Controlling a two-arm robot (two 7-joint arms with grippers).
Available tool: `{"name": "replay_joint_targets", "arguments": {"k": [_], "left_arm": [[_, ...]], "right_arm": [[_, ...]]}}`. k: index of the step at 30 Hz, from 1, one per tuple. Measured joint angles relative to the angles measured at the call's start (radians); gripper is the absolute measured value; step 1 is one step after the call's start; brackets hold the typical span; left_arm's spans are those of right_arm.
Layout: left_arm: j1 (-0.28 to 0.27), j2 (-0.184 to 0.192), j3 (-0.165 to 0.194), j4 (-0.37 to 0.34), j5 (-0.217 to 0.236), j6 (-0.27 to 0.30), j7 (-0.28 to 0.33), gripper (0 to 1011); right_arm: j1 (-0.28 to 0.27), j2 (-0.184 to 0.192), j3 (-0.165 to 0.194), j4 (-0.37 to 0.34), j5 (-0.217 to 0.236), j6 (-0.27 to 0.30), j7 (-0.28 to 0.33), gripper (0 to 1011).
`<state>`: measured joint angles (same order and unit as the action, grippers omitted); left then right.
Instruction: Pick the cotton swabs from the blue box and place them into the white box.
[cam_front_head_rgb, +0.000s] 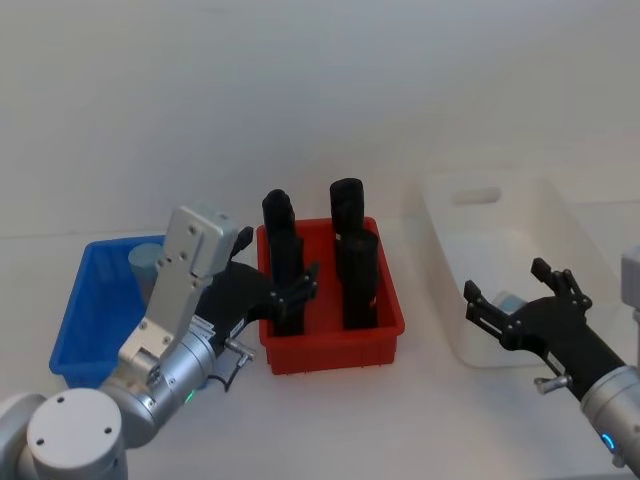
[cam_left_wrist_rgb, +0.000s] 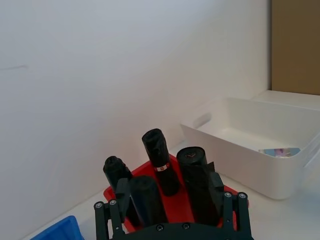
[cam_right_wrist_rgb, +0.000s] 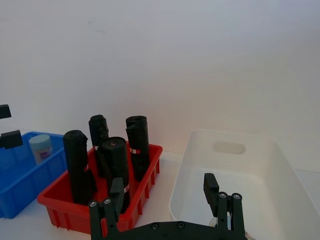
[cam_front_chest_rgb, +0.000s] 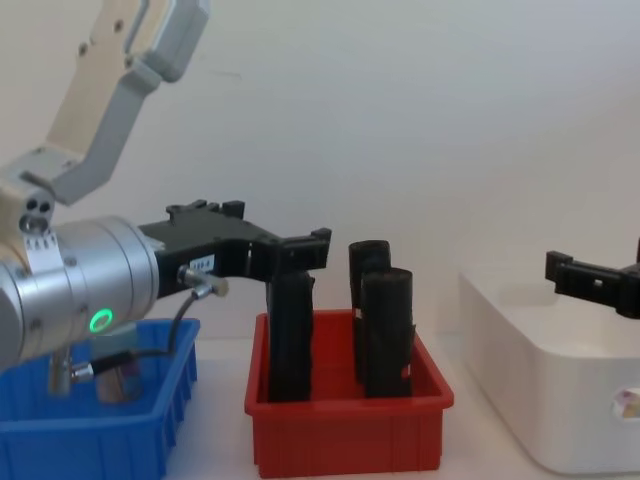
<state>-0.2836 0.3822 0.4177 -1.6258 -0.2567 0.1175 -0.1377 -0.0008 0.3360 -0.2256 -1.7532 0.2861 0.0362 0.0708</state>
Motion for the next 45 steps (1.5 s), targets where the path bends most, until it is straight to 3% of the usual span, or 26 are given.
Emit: {"name": "replay_joint_targets", "arguments": {"k": [7,12,38,45], "left_arm": [[0.033,0.0,0.026,0.0,0.041,-0.074,0.091,1004],[0.045,0.0,0.035,0.0,0.055,-0.1,0.122,1004],[0.046,0.0,0.036,0.0,0.056,-0.104,0.127,1004],[0.046,0.0,0.036,0.0,0.056,-0.104,0.127,1004]], "right_arm": [[-0.013,0.002,0.0,-0.013,0.002,-0.003,-0.005,1002],[-0.014,0.002,0.0,-0.014,0.002,-0.003,-0.005,1002],[-0.011,0.0,0.0,-0.01,0.0,-0.002,-0.001,1002],[0.02,-0.013,-0.001,0.029,-0.012,0.0,0.025,1002]]}}
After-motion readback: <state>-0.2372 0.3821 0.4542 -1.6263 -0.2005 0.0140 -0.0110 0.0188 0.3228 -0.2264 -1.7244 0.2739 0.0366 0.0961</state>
